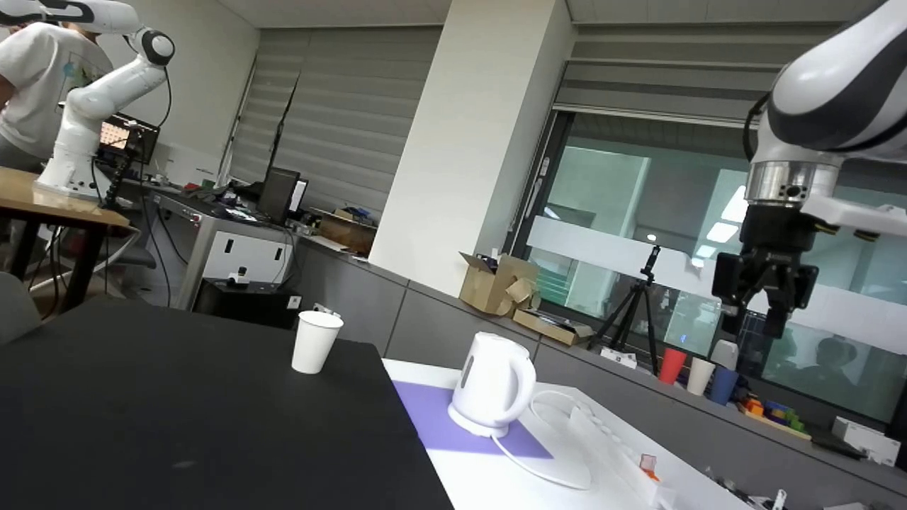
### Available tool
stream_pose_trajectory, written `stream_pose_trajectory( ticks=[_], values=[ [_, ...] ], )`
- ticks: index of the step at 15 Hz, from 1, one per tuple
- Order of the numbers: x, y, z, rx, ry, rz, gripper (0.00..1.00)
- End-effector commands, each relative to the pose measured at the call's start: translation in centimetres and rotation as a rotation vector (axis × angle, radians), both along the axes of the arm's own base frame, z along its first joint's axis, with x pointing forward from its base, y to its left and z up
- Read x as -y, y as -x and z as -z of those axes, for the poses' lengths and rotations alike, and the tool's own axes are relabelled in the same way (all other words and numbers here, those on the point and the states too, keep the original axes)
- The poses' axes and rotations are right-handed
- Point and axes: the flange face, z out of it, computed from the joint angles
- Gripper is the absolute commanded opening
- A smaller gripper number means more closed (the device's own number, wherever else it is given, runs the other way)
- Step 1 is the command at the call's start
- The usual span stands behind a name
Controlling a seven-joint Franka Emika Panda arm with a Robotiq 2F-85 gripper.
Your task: Turn on the switch at the first from the bottom
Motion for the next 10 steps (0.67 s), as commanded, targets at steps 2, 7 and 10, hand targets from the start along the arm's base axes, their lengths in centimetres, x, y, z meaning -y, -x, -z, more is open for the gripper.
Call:
stream_pose_trajectory(
  ticks=[2, 7, 10],
  values=[
    [7.5, -1.8, 3.4, 0.050, -0.018, 0.142, 0.39],
    [14.3, -5.1, 6.2, -0.023, -0.028, 0.189, 0.05],
    [13.5, -4.1, 6.4, -0.006, -0.028, 0.181, 0.09]
  ],
)
